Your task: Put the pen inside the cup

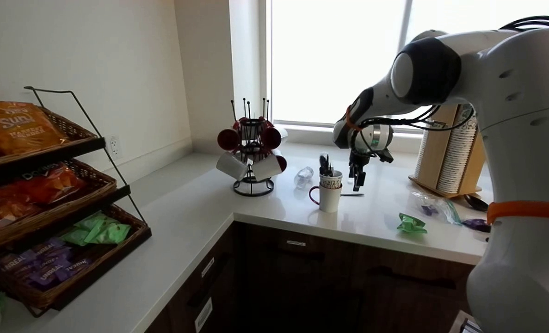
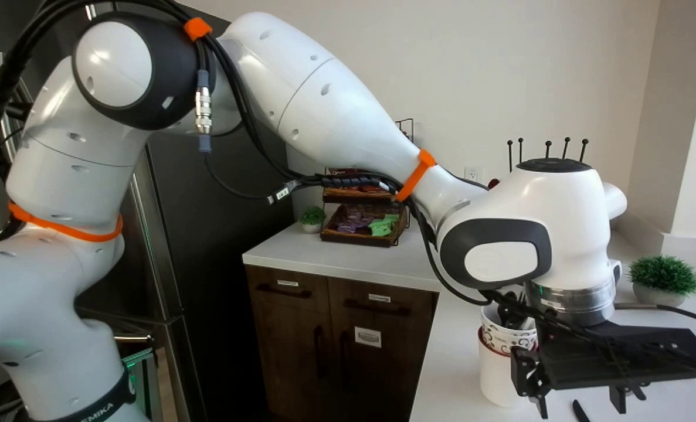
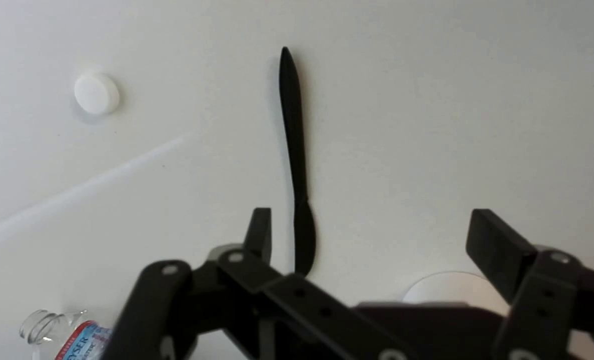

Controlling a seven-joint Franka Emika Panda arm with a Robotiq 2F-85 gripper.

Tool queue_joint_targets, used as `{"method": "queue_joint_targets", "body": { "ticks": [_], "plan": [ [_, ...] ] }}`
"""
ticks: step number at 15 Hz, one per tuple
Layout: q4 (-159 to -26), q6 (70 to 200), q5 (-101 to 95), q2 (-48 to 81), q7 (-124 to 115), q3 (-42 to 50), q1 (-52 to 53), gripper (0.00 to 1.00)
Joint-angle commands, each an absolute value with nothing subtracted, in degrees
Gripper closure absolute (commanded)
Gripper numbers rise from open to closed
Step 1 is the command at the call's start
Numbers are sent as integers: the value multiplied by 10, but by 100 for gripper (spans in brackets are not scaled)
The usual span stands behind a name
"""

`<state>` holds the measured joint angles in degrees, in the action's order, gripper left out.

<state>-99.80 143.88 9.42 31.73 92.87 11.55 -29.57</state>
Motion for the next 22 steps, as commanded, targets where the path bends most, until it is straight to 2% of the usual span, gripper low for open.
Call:
{"method": "queue_joint_targets", "body": {
  "ticks": [1,10,19,22],
  "plan": [
    [-977,1425,92,334,923,97,-315,0],
    [-886,1395,98,415,963,45,-369,0],
    [-770,1284,80,486,1004,34,-390,0],
    [-740,1258,80,504,1011,33,-390,4]
  ]
}}
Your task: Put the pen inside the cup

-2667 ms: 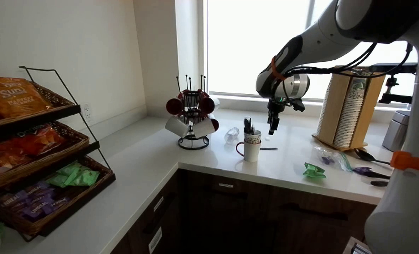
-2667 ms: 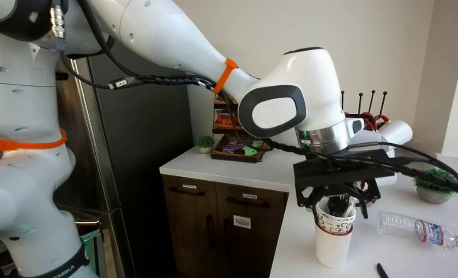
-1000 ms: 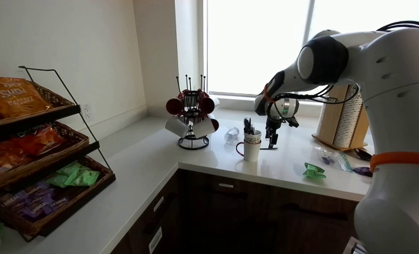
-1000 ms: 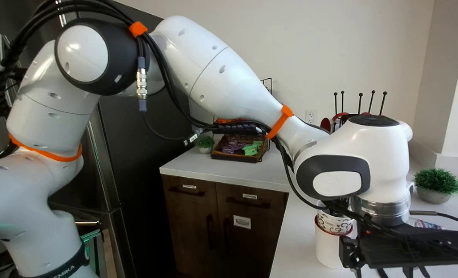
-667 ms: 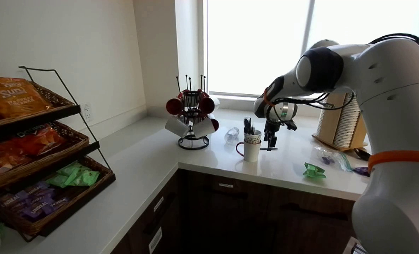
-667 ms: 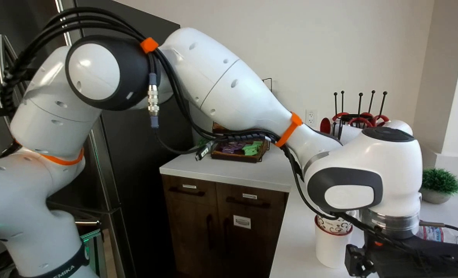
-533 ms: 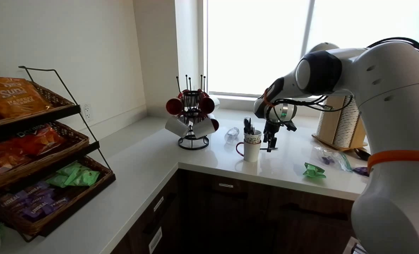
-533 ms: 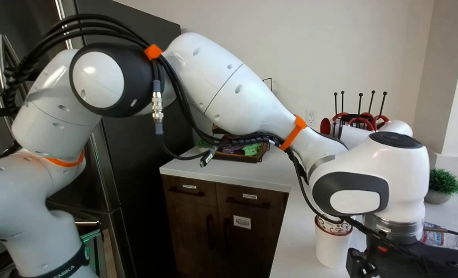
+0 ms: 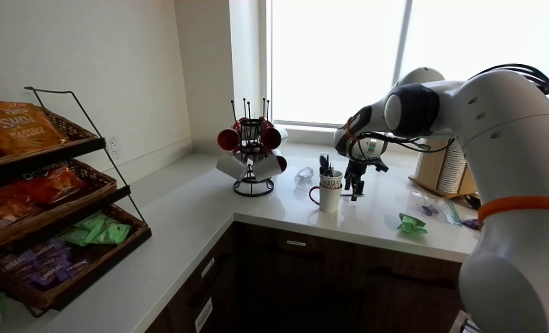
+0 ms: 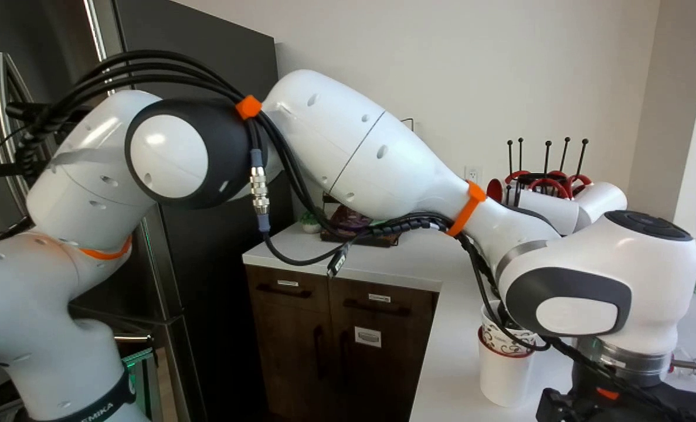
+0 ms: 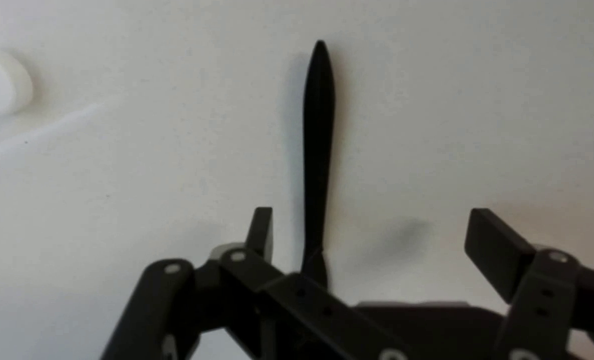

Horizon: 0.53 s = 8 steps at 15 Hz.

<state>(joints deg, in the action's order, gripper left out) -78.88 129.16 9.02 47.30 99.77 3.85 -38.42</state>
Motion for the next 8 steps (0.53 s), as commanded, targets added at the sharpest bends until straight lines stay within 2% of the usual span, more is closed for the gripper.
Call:
{"method": "queue_joint_targets", "body": {
  "ticks": [1,3,4,6,7,8],
  "plan": [
    [-732,1252,80,509,1014,33,-390,5],
    [-720,1247,81,517,1017,33,-391,10],
    [-714,1245,81,522,1018,33,-391,20],
    [-706,1248,84,528,1024,30,-393,17],
    [-703,1248,84,531,1027,29,-394,31],
    [-700,1246,83,531,1029,29,-394,39]
  ]
}}
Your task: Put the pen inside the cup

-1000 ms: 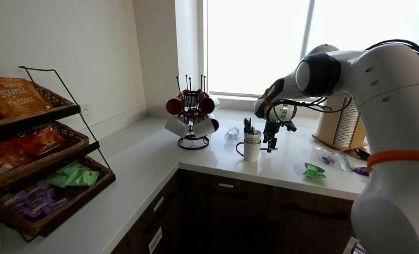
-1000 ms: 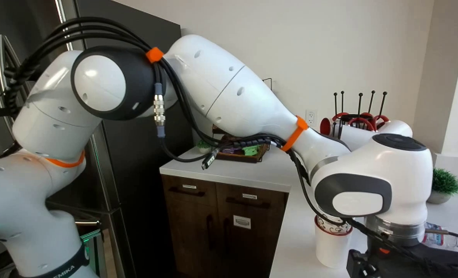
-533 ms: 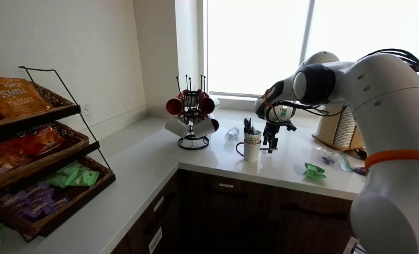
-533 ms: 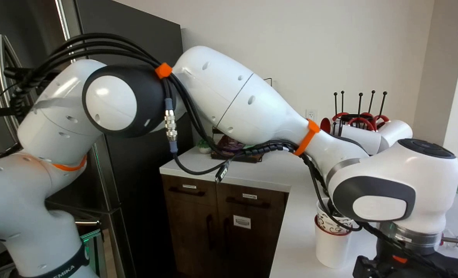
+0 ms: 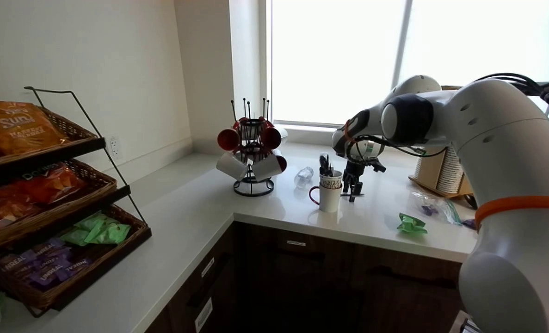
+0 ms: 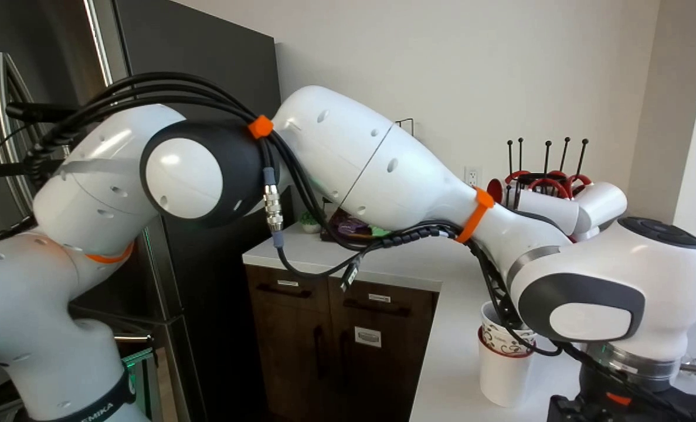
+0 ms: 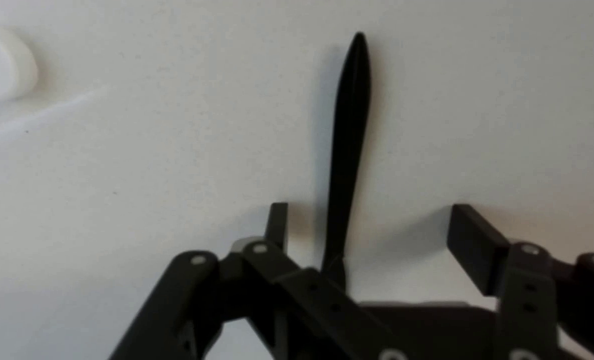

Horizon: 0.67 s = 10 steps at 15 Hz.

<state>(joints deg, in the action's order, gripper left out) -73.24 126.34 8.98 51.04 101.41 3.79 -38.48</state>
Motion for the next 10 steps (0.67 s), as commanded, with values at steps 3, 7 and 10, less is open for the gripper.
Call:
{"method": "queue_joint_targets", "body": {
  "ticks": [3,7,10],
  "plan": [
    [-691,1230,80,532,1036,32,-393,60],
    [-683,1204,70,533,1041,38,-390,91],
    [-685,1205,70,530,1039,42,-388,100]
  ]
}}
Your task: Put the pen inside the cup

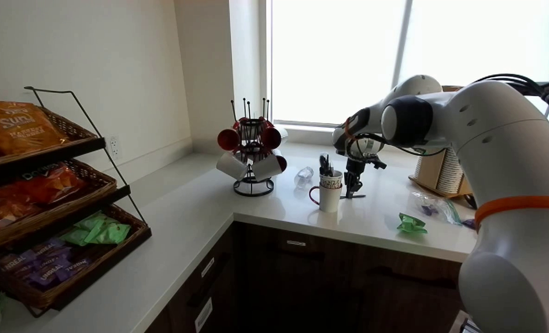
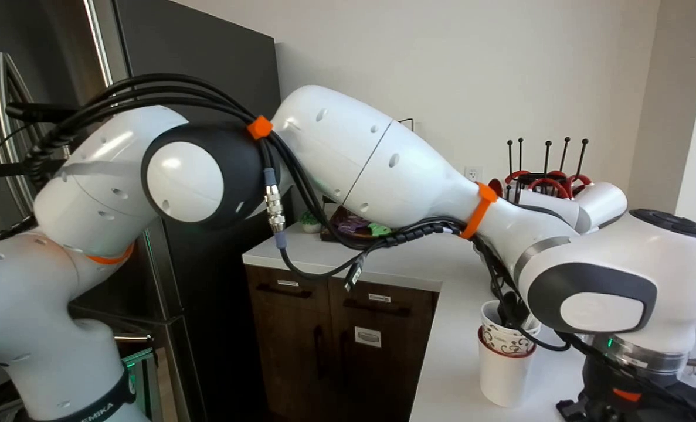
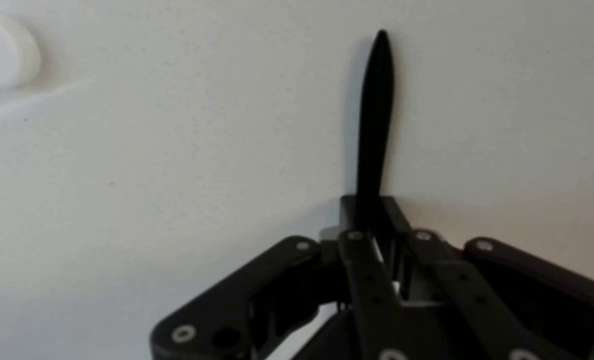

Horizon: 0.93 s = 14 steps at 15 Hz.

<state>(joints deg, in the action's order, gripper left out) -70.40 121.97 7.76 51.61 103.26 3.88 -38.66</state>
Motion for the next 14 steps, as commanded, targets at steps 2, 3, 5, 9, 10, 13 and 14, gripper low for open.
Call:
{"method": "queue_joint_targets", "body": {
  "ticks": [2,3,5,9,10,13,14],
  "plan": [
    [-688,1227,81,524,1024,42,-390,97],
    [-689,1237,86,521,1017,42,-391,97],
    [-687,1248,106,509,995,39,-398,97],
    [-678,1237,163,486,938,33,-422,97],
    [-678,1232,179,478,928,31,-431,97],
    [-689,1213,230,451,904,24,-458,97],
    [-693,1200,245,440,894,22,-465,97]
  ]
}}
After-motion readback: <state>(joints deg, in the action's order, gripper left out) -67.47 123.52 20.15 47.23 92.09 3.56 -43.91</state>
